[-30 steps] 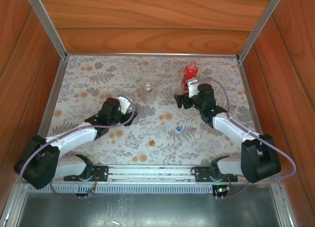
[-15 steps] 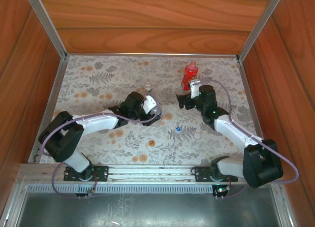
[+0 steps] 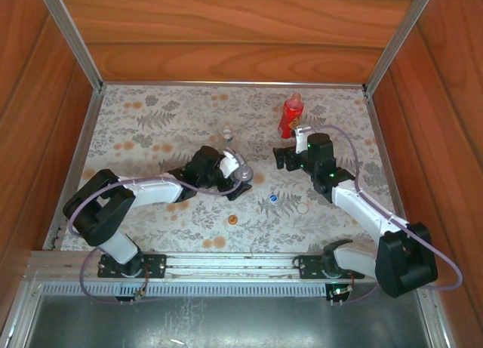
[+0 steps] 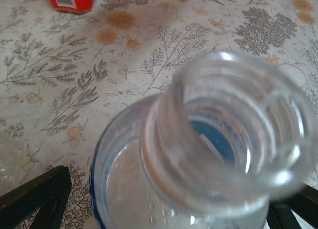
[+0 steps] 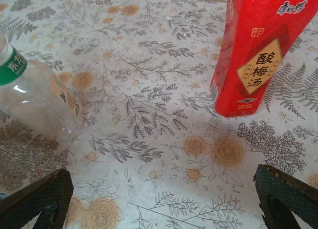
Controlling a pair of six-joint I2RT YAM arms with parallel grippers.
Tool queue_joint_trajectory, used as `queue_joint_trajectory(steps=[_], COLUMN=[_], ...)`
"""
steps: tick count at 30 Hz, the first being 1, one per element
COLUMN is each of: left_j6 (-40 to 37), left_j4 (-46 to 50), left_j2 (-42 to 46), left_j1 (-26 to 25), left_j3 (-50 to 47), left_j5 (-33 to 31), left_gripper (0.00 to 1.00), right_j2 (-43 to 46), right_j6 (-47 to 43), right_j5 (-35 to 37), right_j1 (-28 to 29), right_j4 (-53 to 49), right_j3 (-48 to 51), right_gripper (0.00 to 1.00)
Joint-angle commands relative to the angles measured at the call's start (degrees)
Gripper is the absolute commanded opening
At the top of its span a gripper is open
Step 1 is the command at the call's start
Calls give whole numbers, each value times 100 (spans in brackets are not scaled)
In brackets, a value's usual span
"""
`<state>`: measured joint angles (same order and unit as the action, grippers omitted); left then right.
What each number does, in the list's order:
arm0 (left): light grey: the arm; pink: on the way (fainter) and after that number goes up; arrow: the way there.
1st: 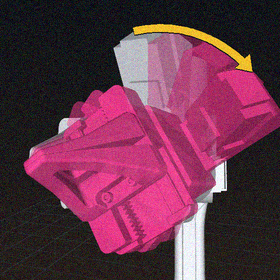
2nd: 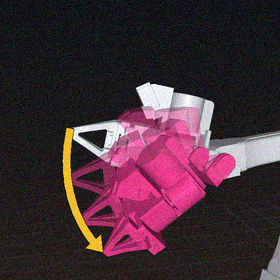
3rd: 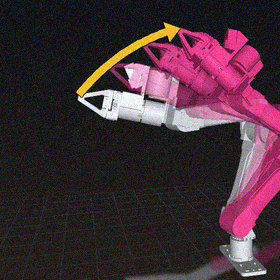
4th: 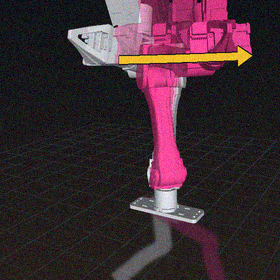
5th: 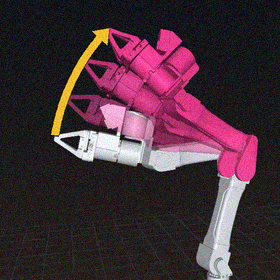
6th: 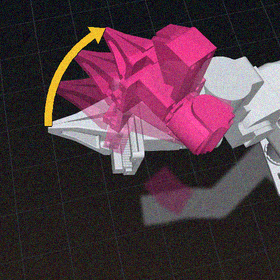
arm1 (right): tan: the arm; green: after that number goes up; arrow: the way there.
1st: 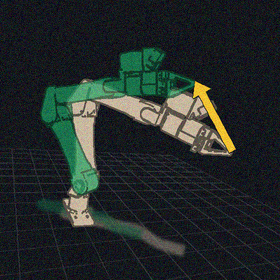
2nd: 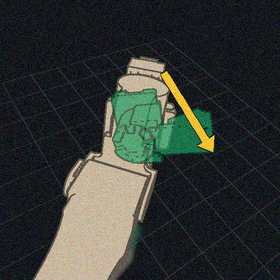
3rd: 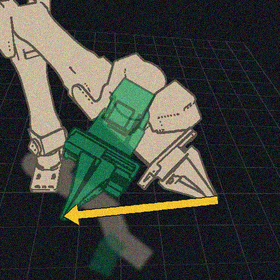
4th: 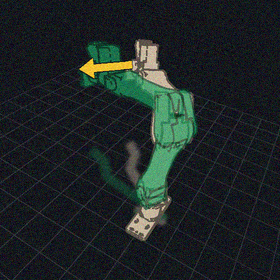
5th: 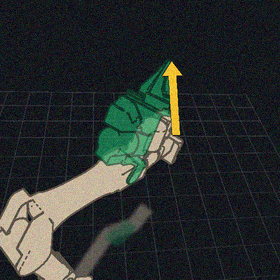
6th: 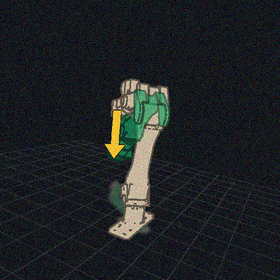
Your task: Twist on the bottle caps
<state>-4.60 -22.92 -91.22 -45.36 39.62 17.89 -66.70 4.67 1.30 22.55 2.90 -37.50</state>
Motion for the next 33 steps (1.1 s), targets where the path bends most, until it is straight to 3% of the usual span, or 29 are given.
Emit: queue_joint_trajectory(steps=[1,6,11,17,23,33], left_j6=[190,513,490,449,165,51], left_j4=[-1331,-2835,-3699,-5826,-5829,-5829], left_j2=[192,46,-446,-1519,-1605,-1516], left_j1=[-170,-450,-674,-784,-1052,-1004], left_j3=[-404,-992,-938,-1148,-1128,-1411], left_j5=[-346,-1174,-1369,-1372,-1490,-1827], left_gripper=[100,100,100,100,100,100], right_j2=[156,310,395,680,1171,1738], right_j6=[430,957,1053,1014,1241,1397], right_j5=[-266,-544,-604,-675,-875,-776], right_j1=[50,48,48,48,56,57], right_j4=[-202,-71,-120,-349,-479,-577], right_j3=[159,406,577,609,795,1183], right_gripper=[100,100,100,100,100,100])
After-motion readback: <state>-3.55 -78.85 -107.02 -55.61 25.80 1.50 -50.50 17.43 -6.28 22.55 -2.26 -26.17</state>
